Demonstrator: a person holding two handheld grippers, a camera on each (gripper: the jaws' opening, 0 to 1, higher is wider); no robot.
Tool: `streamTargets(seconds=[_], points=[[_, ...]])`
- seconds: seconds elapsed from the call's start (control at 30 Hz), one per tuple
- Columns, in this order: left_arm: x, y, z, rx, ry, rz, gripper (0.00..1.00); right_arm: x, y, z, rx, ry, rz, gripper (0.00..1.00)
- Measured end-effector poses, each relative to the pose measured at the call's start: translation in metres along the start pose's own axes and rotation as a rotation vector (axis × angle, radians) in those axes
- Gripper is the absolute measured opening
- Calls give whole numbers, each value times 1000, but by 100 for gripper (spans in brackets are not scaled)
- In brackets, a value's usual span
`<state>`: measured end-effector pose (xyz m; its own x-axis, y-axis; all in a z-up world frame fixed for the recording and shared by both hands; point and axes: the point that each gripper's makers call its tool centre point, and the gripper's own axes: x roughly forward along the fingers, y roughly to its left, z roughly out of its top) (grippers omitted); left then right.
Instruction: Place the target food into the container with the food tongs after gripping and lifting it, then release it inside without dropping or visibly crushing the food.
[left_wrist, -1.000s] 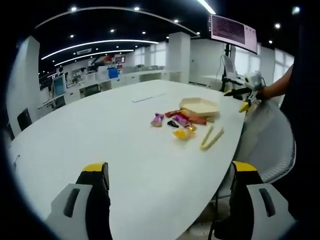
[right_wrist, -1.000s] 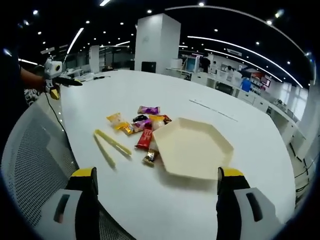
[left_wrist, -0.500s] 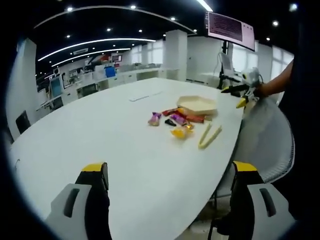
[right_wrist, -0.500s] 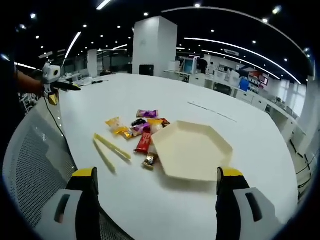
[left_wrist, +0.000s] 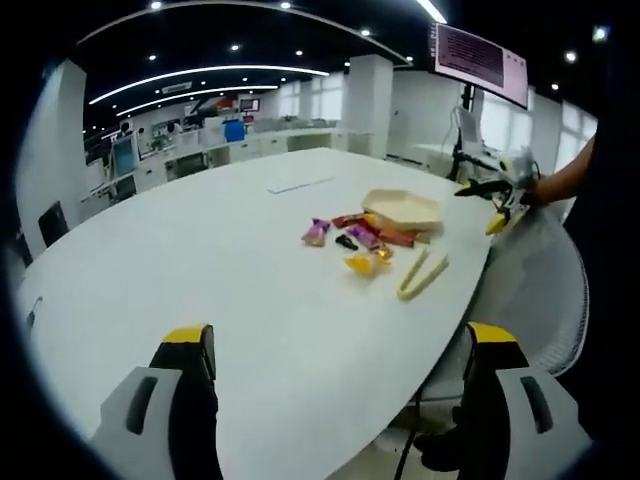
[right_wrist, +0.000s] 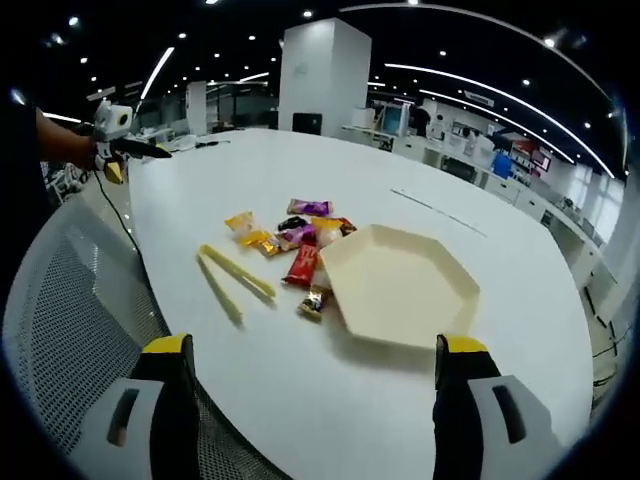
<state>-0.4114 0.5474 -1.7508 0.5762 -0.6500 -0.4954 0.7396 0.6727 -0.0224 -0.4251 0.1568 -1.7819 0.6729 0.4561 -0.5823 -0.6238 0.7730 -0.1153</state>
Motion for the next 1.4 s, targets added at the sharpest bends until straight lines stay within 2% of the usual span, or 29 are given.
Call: streamTargets(seconds=[0.07, 0.1, 0.13, 0.23, 0.3, 0.33, 0.43, 0.57, 0.6, 0.7, 1.0, 1.07, 1.1, 1.17, 1.4], points=[[2, 4, -3, -29, 5, 8, 99, 0, -1, 2, -9, -8, 2, 97], [4, 3, -2, -23, -15, -9, 99, 0, -1, 4, 2, -24, 8, 98], [7, 8, -4, -4, -19, 4, 99, -2, -2, 7, 0, -45, 12, 99], [10, 5, 2, 12, -18, -13, 99, -6, 5, 16, 16, -81, 53, 98], [11, 0, 8, 18, -6, -15, 99, -8, 6, 19, -19, -60, 58, 99], [12, -3, 11, 18, -10, -23, 99, -10, 7, 23, -21, -58, 75, 99], [15, -12, 24, 47, -30, -53, 99, -12, 2, 53, -65, -104, 103, 98], [15, -11, 26, 58, -27, -59, 99, -2, -1, 75, -117, -106, 141, 98], [15, -10, 28, 59, -28, -57, 99, 1, 2, 80, -125, -101, 174, 97], [16, -5, 26, 67, -31, -68, 99, 7, 7, 89, -201, -97, 202, 97], [14, -1, 21, 84, -21, -87, 99, 25, 35, 90, -296, -75, 298, 90], [15, -3, 21, 79, -22, -95, 99, 32, 38, 83, -331, -60, 309, 84], [16, -7, 19, 62, -13, -121, 99, 37, 37, 73, -381, -15, 303, 81], [18, -9, 18, 59, -7, -127, 99, 44, 47, 66, -367, -11, 343, 78], [18, -13, 21, 64, -9, -134, 97, 59, 57, 54, -368, 16, 376, 72]])
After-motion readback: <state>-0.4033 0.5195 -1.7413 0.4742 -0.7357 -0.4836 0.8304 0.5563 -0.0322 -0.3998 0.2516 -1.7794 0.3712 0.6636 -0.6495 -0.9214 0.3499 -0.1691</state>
